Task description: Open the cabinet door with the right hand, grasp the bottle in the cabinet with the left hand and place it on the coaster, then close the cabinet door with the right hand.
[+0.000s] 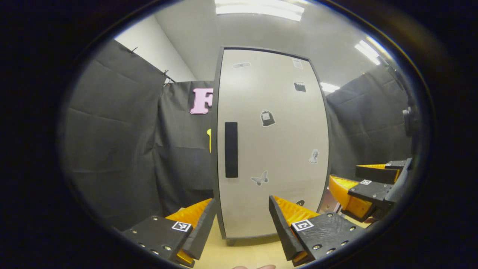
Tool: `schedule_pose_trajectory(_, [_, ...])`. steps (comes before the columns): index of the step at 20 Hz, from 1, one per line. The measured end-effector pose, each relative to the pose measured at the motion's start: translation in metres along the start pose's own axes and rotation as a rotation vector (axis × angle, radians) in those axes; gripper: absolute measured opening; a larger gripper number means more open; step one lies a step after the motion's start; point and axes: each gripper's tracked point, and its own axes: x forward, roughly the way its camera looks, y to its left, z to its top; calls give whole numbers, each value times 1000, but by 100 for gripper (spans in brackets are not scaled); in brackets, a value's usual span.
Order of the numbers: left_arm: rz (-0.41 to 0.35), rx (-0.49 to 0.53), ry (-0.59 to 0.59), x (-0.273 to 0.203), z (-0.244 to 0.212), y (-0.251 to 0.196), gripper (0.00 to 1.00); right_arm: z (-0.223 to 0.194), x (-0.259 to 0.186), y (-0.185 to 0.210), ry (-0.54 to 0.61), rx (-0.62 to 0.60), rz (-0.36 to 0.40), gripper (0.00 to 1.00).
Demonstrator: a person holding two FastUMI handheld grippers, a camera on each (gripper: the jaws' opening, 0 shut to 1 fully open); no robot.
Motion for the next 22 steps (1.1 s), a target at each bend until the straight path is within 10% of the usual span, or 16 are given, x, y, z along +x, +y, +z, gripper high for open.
schedule_pose_trajectory(17, [336, 49, 104, -99, -34, 158, 82, 56, 77, 180, -82, 3, 314, 95])
schedule_pose_trajectory(22, [374, 30, 148, -120, -49, 175, 82, 49, 108, 204, -70, -16, 299, 95])
